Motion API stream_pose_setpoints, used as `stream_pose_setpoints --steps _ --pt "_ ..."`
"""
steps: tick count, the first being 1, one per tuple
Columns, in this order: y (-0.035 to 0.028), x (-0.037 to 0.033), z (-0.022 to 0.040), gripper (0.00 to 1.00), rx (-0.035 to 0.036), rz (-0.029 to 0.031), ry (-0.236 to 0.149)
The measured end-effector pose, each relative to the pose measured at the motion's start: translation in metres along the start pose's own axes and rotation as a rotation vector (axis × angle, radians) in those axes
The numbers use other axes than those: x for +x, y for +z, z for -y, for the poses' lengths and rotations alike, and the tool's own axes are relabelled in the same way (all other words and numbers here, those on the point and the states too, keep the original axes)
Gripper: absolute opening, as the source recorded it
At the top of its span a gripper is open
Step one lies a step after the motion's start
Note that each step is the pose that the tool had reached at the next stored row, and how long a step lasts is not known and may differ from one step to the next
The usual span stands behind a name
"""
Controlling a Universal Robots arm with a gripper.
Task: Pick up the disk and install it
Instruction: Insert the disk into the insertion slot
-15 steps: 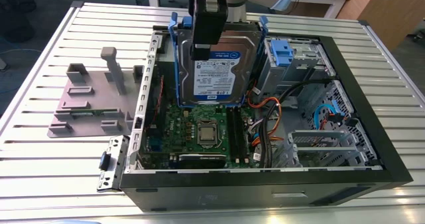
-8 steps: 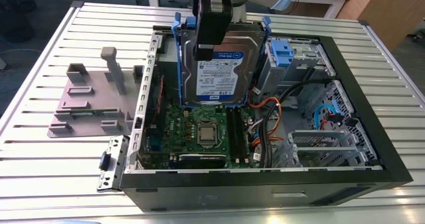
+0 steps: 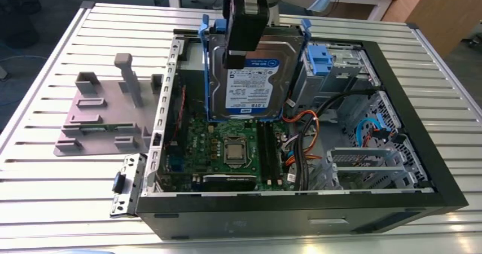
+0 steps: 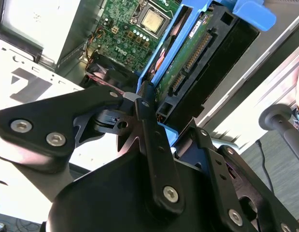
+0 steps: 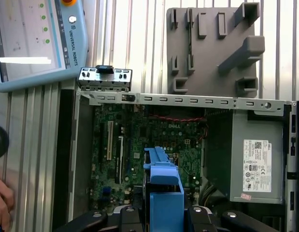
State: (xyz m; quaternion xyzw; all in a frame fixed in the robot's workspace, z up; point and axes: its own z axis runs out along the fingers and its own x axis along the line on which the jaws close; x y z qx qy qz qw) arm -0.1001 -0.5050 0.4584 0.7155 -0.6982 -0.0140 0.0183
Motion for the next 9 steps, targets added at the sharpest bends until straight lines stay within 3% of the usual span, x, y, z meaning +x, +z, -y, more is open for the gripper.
stream_pose_setpoints --steps 9 --pt "-0.0002 0.0001 0.0044 0.37 0.0 -0.0007 0.0"
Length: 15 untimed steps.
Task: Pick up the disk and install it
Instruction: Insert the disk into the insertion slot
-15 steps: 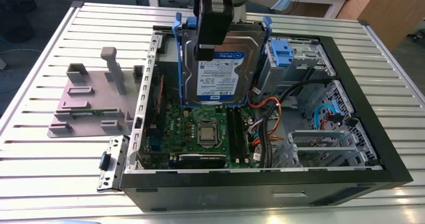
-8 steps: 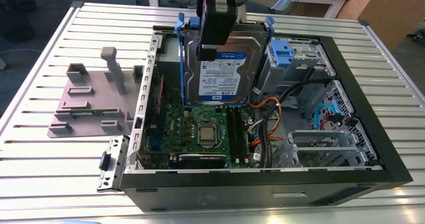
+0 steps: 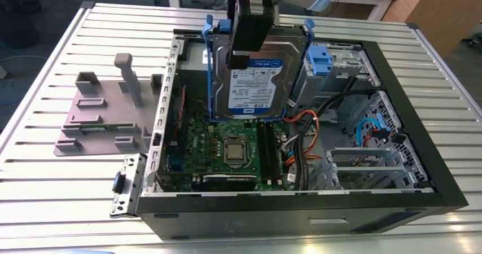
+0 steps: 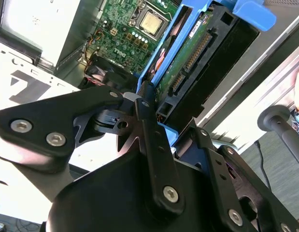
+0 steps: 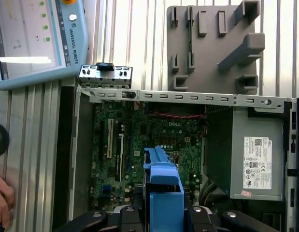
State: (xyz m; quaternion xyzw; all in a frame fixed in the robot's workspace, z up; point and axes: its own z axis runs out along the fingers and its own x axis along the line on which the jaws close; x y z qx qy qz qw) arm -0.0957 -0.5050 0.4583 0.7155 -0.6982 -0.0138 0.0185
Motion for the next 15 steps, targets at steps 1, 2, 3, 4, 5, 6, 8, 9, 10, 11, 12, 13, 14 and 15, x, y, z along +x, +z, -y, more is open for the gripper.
stream_pose_setpoints --steps 1,2,3,4,5,6,8,9,10,11,12,13,14,15 --pt "0.0 0.0 0.0005 0.37 0.0 0.0 0.0" --pt "0.0 0.0 0.001 0.37 0.0 -0.0001 0.0" --pt "0.0 0.0 0.0015 0.37 0.0 -0.0002 0.0" --pt "0.0 0.0001 0.0019 0.37 0.0 -0.0002 0.0" --pt "0.0 0.0001 0.0024 0.37 0.0 -0.0003 0.0" --pt "-0.0001 0.0001 0.0028 0.37 0.0 -0.0005 0.0" --pt "-0.0001 0.0001 0.0038 0.37 0.0 -0.0007 0.0" --pt "-0.0001 0.0001 0.0042 0.37 0.0 -0.0009 0.0" --pt "-0.0001 0.0001 0.0046 0.37 0.0 -0.0009 0.0" --pt "-0.0001 0.0001 0.0051 0.37 0.0 -0.001 0.0" --pt "-0.0001 0.0001 0.0055 0.37 0.0 -0.001 0.0" --pt "-0.0002 0.0001 0.006 0.37 0.0 -0.0012 0.0" --pt "-0.0002 0.0002 0.0065 0.37 -0.0001 -0.0014 0.0" --pt "-0.0002 0.0002 0.0069 0.37 0.0 -0.0015 0.0"
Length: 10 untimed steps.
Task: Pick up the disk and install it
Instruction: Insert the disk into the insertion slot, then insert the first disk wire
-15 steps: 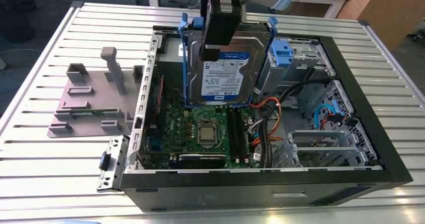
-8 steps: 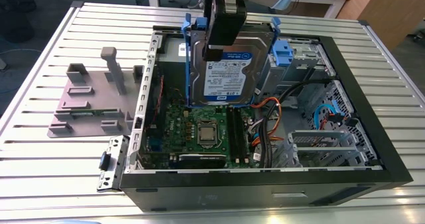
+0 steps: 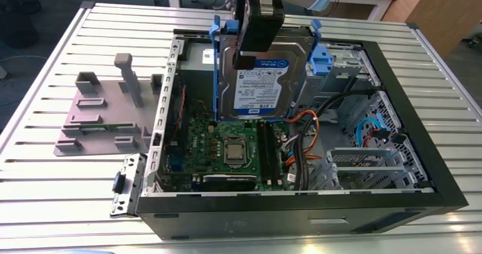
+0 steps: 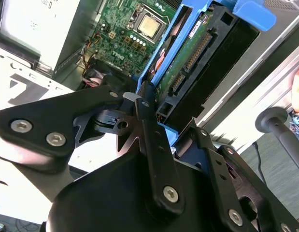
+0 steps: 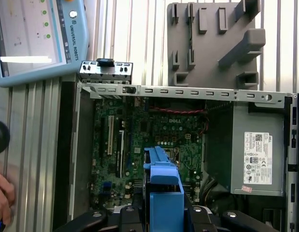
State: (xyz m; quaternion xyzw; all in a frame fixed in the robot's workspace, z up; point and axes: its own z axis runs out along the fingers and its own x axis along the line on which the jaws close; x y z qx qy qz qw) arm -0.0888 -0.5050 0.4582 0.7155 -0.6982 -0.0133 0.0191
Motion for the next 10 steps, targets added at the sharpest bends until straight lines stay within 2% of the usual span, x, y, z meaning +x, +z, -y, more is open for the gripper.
stream_pose_setpoints --steps 10 --pt "-0.0002 0.0001 0.0054 0.37 0.0 -0.0008 0.0"
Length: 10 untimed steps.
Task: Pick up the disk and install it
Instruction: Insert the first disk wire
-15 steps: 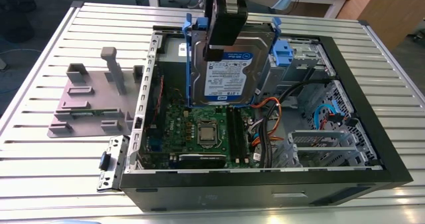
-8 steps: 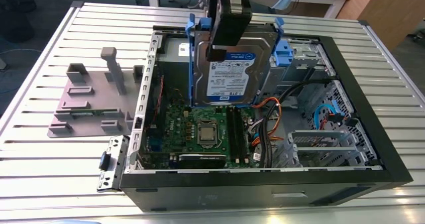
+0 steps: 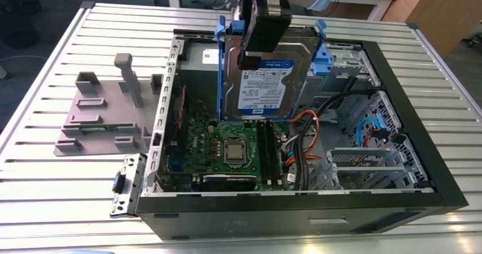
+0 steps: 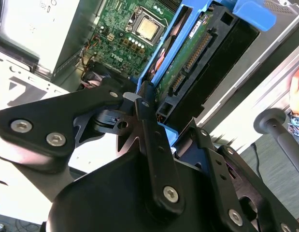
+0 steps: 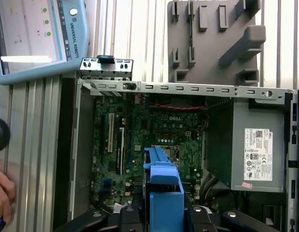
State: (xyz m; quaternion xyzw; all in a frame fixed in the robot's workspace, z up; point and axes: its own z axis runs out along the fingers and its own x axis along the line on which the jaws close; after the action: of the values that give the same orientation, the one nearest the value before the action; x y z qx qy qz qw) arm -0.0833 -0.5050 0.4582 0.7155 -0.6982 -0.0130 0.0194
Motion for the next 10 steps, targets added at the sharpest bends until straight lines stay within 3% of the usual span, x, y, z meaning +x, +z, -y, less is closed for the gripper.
stream_pose_setpoints --steps 10 --pt "-0.0001 0.0001 0.0053 0.37 0.0 -0.001 0.0"
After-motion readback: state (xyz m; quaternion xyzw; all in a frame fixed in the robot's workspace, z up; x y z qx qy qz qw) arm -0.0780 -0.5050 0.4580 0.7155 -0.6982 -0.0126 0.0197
